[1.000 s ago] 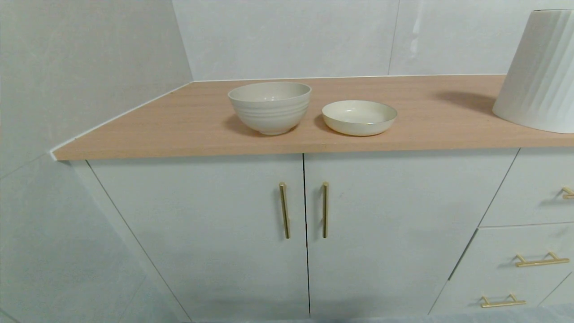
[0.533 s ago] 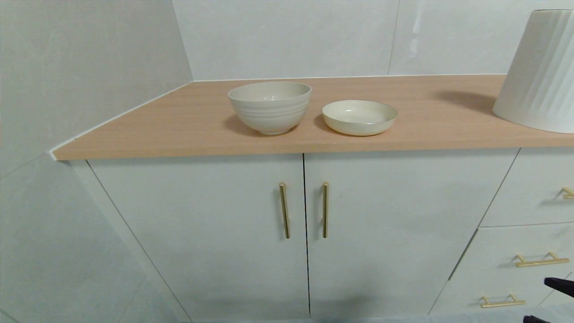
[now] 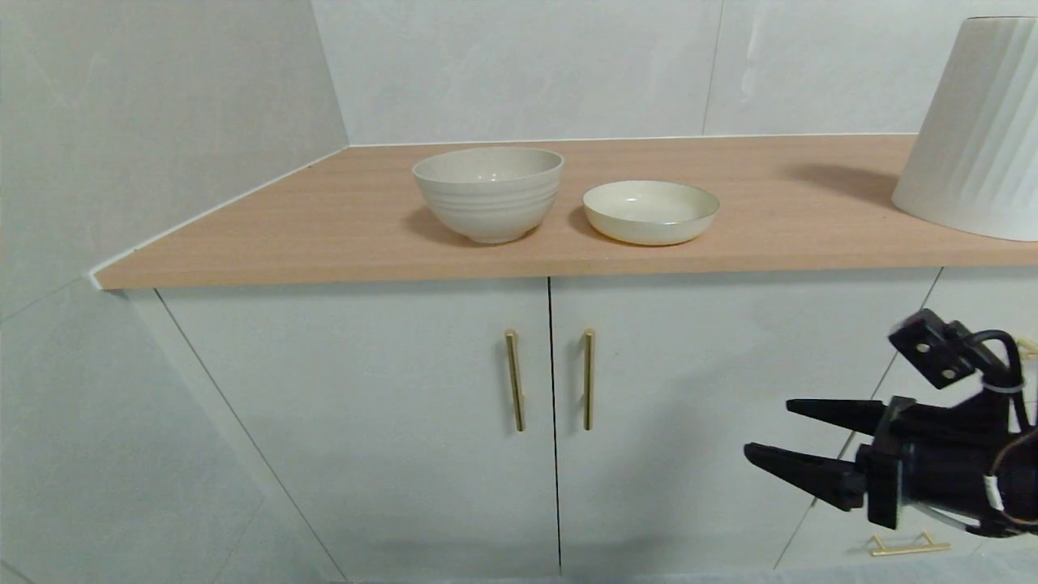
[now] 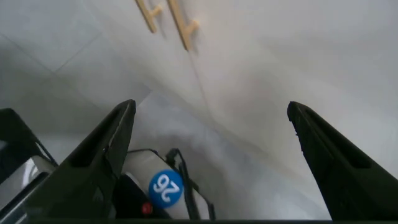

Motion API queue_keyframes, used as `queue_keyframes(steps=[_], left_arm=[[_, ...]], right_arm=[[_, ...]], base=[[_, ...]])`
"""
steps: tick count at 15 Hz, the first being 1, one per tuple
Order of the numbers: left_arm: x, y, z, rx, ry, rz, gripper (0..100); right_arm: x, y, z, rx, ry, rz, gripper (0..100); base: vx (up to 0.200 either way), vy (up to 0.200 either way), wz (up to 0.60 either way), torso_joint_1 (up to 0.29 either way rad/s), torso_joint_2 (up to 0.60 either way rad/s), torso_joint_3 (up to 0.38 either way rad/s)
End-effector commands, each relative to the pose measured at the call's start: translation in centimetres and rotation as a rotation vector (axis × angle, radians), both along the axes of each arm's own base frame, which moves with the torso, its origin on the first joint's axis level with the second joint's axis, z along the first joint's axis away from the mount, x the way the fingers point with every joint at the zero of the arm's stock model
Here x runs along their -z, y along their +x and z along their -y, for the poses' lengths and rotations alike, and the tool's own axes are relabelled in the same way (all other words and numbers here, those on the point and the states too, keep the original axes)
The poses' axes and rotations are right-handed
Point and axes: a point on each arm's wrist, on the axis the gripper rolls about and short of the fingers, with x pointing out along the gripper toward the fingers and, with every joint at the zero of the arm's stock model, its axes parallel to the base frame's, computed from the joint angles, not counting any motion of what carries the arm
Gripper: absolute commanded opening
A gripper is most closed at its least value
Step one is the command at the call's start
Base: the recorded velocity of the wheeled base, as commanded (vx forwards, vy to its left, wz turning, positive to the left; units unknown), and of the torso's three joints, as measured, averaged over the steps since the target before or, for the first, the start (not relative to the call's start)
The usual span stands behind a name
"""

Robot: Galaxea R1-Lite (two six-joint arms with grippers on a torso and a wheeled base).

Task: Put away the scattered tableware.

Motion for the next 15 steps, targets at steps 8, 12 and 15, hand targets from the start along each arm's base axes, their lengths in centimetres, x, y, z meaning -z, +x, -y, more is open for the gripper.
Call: queue_keyframes(steps=[8, 12, 15], left_arm=[[0.0, 0.0, 0.0, 0.0, 0.0, 0.0, 100], [0.0, 0.0, 0.0, 0.0, 0.0, 0.0, 100], [0.0, 0.0, 0.0, 0.0, 0.0, 0.0, 100]], right_arm=[[0.8, 4.6, -9.4, -0.215, 0.014, -0.059, 100], [0.6, 5.9, -10.5, -0.178, 0.098, -0.069, 100], [1.6, 7.1, -12.1, -0.117, 0.096, -0.087, 100]], base=[[0.0, 0.0, 0.0, 0.0, 0.0, 0.0], [0.0, 0.0, 0.0, 0.0, 0.0, 0.0], [0.0, 0.0, 0.0, 0.0, 0.0, 0.0]])
